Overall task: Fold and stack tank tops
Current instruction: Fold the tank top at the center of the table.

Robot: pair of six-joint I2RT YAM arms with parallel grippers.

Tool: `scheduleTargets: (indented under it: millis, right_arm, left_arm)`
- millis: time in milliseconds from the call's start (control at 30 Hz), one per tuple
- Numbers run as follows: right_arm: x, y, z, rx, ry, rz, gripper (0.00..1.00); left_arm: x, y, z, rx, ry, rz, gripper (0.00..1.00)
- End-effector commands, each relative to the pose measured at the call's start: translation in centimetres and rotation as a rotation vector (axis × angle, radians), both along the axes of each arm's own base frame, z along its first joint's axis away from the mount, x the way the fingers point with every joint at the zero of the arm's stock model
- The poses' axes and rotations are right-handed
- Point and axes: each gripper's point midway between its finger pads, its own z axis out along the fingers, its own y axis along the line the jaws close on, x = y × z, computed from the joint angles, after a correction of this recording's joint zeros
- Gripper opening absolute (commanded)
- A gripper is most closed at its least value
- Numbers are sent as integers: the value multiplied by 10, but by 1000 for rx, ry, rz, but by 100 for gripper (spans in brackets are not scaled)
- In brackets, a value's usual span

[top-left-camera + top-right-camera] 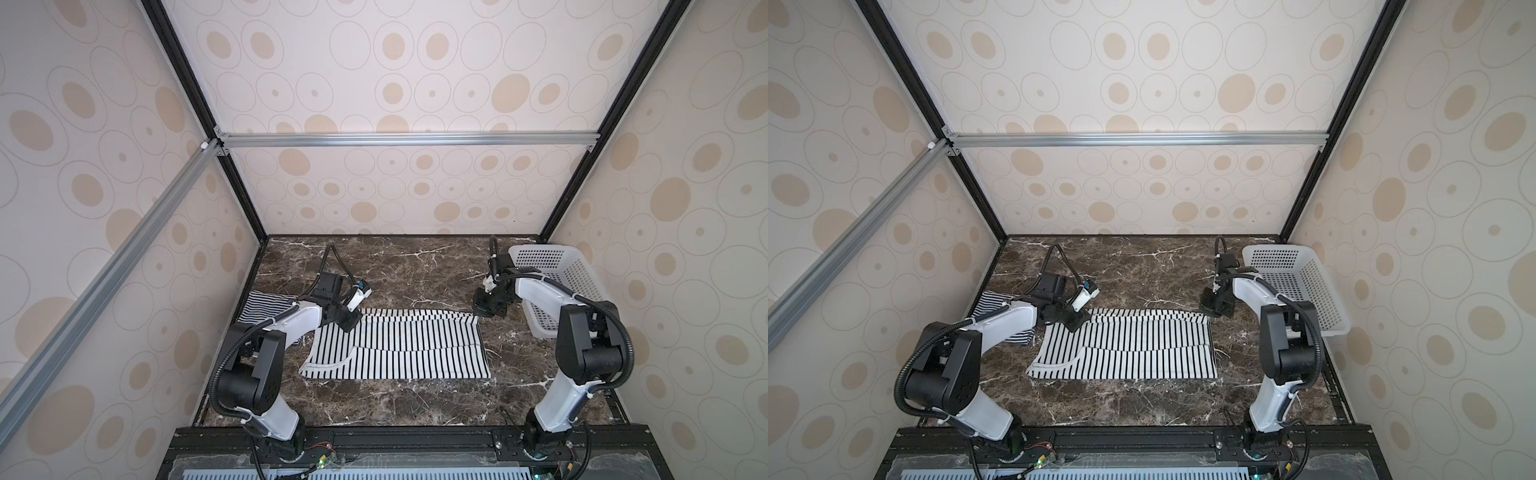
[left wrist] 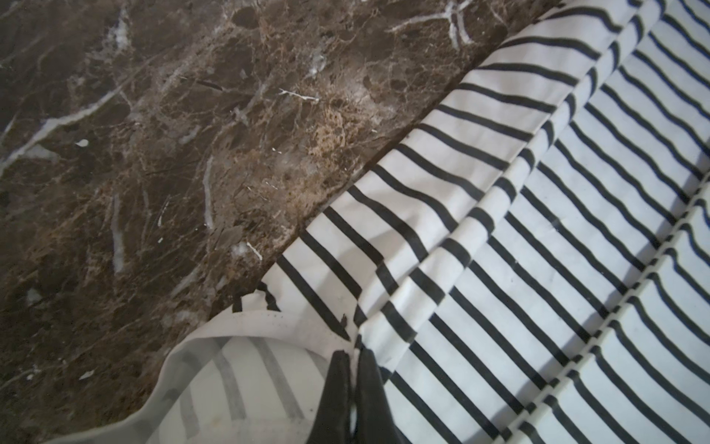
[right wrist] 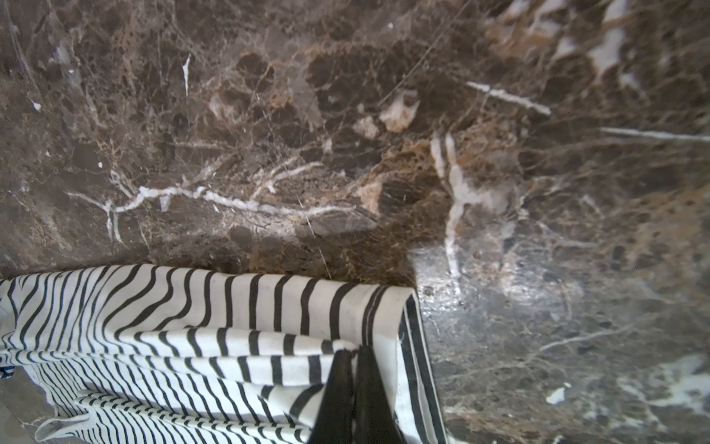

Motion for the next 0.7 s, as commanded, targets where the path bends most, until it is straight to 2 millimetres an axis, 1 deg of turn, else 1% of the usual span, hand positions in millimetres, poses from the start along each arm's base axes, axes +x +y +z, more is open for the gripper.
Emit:
scheduleTargets:
  millis: [0,133,367,667]
  right_arm:
    - [-8,-5,7,-6,-13,-14,0]
    - [-18,-7,6,-11,-7,-17,0]
    - [-33,-9,-3,-15,17,-20,0]
    - [-44,-13,-8,-25,20,-30,0]
  left_arm:
    - [-5,1,7,6,-35,-15,4]
    - [-15,3,5,10,-25,-25,4]
    - [-33,5,-3,12,3,-39,4]
    - [-45,4,-13,10,31,-43,9]
